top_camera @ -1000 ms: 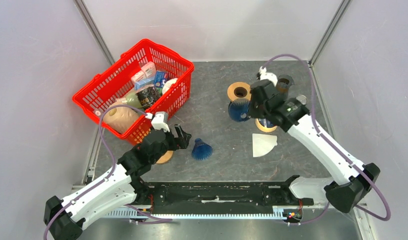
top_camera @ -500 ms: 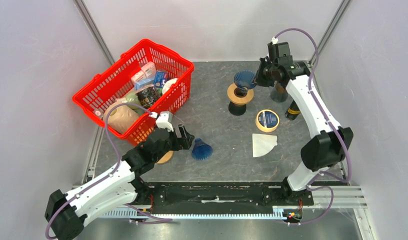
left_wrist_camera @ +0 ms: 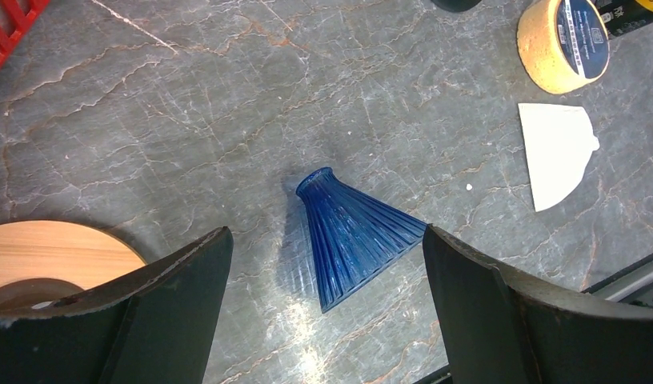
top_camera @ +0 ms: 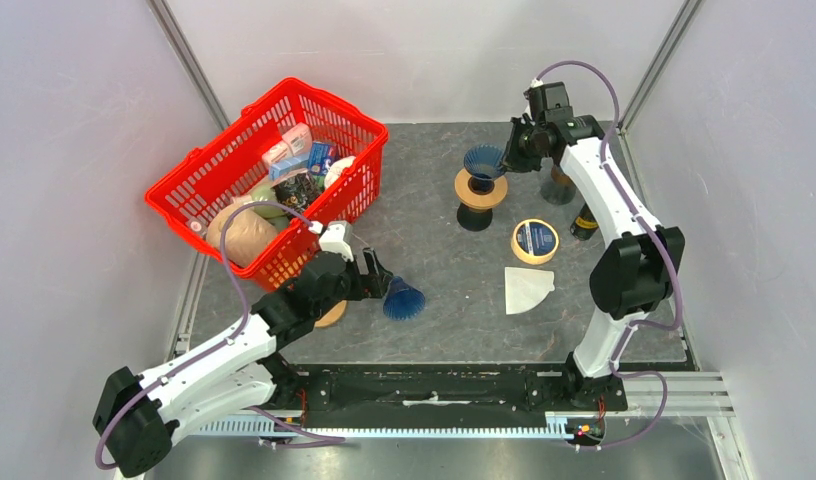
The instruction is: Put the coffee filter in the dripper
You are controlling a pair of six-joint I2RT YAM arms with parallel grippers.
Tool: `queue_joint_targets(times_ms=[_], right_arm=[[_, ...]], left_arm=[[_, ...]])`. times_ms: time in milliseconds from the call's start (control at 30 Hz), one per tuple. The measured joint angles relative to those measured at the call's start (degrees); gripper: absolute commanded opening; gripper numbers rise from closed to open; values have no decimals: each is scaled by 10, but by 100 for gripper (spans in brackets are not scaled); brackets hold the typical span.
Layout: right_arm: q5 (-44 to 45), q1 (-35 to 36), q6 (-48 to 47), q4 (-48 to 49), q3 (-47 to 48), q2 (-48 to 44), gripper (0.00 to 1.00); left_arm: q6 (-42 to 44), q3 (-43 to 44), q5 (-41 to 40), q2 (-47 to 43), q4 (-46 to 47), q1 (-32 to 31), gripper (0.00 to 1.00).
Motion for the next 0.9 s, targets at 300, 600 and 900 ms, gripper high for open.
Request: queue_joint_targets(times_ms=[300, 600, 900], right_arm=[[-9, -2, 0, 15, -3, 17, 0], [-17, -2, 2, 43, -43, 17, 0], [-17, -3, 5, 79, -73, 5, 0]], left_arm=[[0, 0, 1, 0, 3, 0, 95], [0, 0, 1, 1, 4, 0, 95], [0, 0, 1, 1, 4, 0, 95]])
